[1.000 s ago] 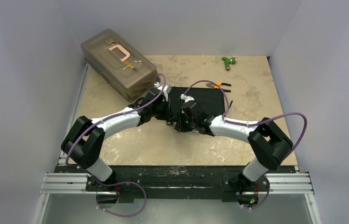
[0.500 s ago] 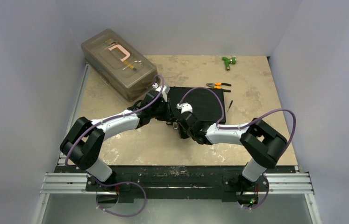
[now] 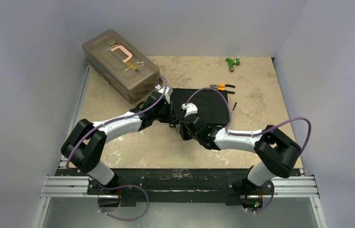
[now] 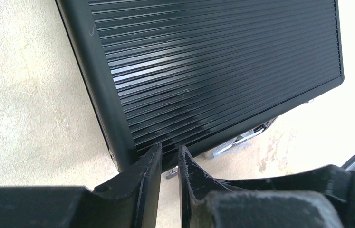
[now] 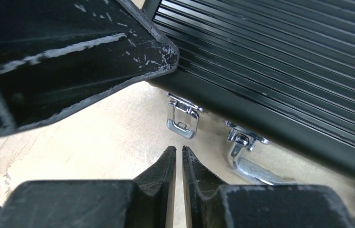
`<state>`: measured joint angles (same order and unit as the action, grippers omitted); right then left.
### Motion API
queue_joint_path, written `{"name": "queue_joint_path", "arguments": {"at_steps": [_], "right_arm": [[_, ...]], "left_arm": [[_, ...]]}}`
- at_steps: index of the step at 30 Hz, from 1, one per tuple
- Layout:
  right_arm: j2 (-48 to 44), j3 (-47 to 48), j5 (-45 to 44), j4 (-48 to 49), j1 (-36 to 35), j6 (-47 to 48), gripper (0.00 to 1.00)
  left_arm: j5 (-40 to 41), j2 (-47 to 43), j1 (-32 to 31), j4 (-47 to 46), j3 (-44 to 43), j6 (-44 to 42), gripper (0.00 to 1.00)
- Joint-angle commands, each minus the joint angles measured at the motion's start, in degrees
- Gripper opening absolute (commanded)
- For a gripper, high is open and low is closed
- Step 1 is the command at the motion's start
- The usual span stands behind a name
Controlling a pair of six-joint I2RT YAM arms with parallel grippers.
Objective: Pack up texas hold em set
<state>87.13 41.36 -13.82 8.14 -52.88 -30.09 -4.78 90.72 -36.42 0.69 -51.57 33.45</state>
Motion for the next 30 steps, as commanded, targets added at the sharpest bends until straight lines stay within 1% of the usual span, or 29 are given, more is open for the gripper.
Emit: {"name": "queue_joint_path", "arguments": {"at_steps": [1,3,6,9,11,13,16,18,20,21,25,29,30], "right_arm": [[4.4,3.5,-1.1,2.8,-0.3,-1.4,0.07],[7.0,4.7,-3.1,2.4,-0.3,-2.1,0.05],[8.7,4.5,-6.2,4.6,-0.3,-0.8,0.04],[8.0,2.9,-7.6,7.5,-0.3,1.1,0.04],[6.4,2.8,-7.6,7.2,-0.3,1.9,0.04],[3.7,2.8,-7.0,5.4,-0.3,2.1,0.05],[-2.3,1.8,-7.3,0.0,-0.3,1.3,0.07],[-7.8,0.5,-8.3,-4.9,-0.3,0.1,0.08],[-15.9,-0.5,-9.8,-10.5,-0.3,-0.2,0.10],[-19.2,-0.5,-10.9,-13.9,-0.3,-0.1,0.12],[-33.2,2.1,-17.2,-29.7,-0.3,1.1,0.26],[-43.1,9.6,-23.7,-43.5,-0.2,1.9,0.44],[-44.8,11.9,-25.4,-46.9,-0.2,1.9,0.50]], "left_arm": [[2.0,1.8,0.3,6.2,2.4,-0.8,0.19],[2.0,1.6,0.4,6.5,2.4,-0.8,0.19],[1.9,1.1,0.4,7.0,2.1,-0.9,0.19],[1.6,0.4,0.3,7.6,2.0,-1.1,0.19],[1.6,-0.6,0.4,8.5,1.9,-1.3,0.20],[1.5,-2.7,0.4,9.2,2.4,-1.2,0.22],[1.9,-8.0,0.4,11.5,3.2,-1.1,0.26],[2.3,-13.0,0.4,14.1,3.4,-1.2,0.28],[2.3,-19.6,0.4,16.8,3.6,-2.0,0.31],[2.3,-22.8,0.4,18.5,3.6,-2.6,0.32],[3.9,-38.2,0.4,26.6,2.0,-4.2,0.40],[8.6,-53.4,0.4,35.5,-3.3,-6.5,0.50],[10.0,-55.5,0.4,37.7,-6.0,-6.8,0.53]]}}
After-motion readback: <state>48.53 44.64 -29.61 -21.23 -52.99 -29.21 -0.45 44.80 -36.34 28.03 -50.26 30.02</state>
